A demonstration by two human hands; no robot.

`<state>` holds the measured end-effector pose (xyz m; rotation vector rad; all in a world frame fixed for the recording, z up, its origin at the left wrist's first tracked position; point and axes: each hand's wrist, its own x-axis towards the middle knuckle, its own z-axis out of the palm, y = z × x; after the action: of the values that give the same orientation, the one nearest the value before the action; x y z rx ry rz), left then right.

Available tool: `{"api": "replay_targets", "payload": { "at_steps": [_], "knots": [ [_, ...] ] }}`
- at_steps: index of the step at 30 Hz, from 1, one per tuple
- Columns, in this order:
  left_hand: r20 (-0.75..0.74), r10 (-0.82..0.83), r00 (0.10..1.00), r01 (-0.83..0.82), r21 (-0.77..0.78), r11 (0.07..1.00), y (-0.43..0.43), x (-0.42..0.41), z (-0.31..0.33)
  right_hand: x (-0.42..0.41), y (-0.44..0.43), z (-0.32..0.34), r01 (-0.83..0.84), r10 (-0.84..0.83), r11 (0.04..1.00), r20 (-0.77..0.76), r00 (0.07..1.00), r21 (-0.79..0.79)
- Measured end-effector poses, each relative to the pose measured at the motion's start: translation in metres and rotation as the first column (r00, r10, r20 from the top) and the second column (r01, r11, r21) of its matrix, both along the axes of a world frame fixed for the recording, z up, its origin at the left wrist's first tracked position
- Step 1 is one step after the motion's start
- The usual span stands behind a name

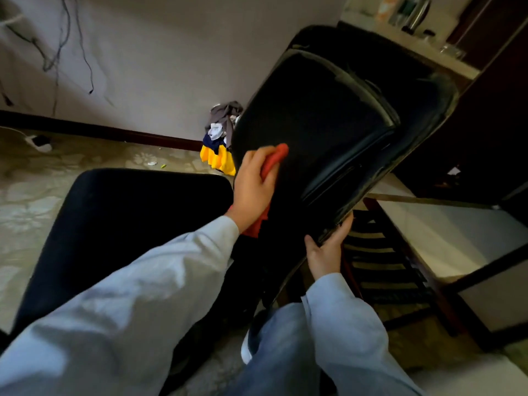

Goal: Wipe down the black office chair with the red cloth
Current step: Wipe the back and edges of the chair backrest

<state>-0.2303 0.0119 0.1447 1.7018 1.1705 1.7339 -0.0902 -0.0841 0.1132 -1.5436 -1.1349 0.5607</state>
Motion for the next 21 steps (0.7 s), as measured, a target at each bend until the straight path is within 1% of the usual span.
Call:
{"api": "replay_targets", "payload": {
  "at_steps": [2,4,5,7,8,9,11,13,15,17,19,21],
  "knots": [
    [-0.013,-0.010,1.000,0.010,0.033,0.999,0.011,0.010,0.022,0.003,0.002,0.013,-0.024,0.024,0.999,-0.008,1.000,0.024],
    [-0.019,-0.064,0.998,0.065,0.095,0.993,0.011,0.025,0.041,0.006,0.005,0.030,-0.023,0.024,0.996,-0.016,1.000,0.091],
    [-0.049,-0.104,0.993,0.110,0.135,0.985,0.008,0.032,0.047,0.007,0.008,0.040,-0.006,0.008,0.992,-0.014,1.000,0.127],
    [-0.195,-0.159,0.968,0.199,0.206,0.958,-0.001,0.045,0.052,0.009,0.015,0.057,0.035,-0.032,0.980,-0.019,0.999,0.195],
    [-0.266,-0.157,0.951,0.219,0.225,0.949,-0.005,0.049,0.050,0.009,0.019,0.065,0.056,-0.050,0.974,-0.033,0.998,0.222],
    [-0.305,-0.145,0.941,0.220,0.228,0.949,-0.007,0.052,0.046,0.008,0.022,0.071,0.075,-0.065,0.968,-0.051,0.997,0.240],
    [-0.321,-0.144,0.936,0.218,0.209,0.953,-0.012,0.049,0.034,0.006,0.026,0.079,0.109,-0.089,0.961,-0.087,0.992,0.255],
    [-0.360,-0.174,0.916,0.256,0.192,0.948,-0.015,0.037,0.018,0.003,0.026,0.082,0.138,-0.112,0.958,-0.115,0.987,0.251],
    [-0.428,-0.220,0.876,0.319,0.175,0.932,-0.012,0.018,0.000,0.001,0.027,0.086,0.156,-0.124,0.957,-0.141,0.982,0.243],
    [-0.473,-0.297,0.829,0.394,0.118,0.912,-0.006,-0.004,-0.019,0.001,0.027,0.089,0.175,-0.136,0.953,-0.167,0.977,0.247],
    [-0.448,-0.360,0.818,0.427,0.055,0.903,0.001,-0.022,-0.025,0.001,0.028,0.095,0.193,-0.152,0.944,-0.168,0.974,0.267],
    [-0.355,-0.332,0.874,0.368,0.036,0.929,0.010,-0.029,-0.016,0.001,0.031,0.103,0.207,-0.165,0.935,-0.164,0.973,0.289]
  ]
}}
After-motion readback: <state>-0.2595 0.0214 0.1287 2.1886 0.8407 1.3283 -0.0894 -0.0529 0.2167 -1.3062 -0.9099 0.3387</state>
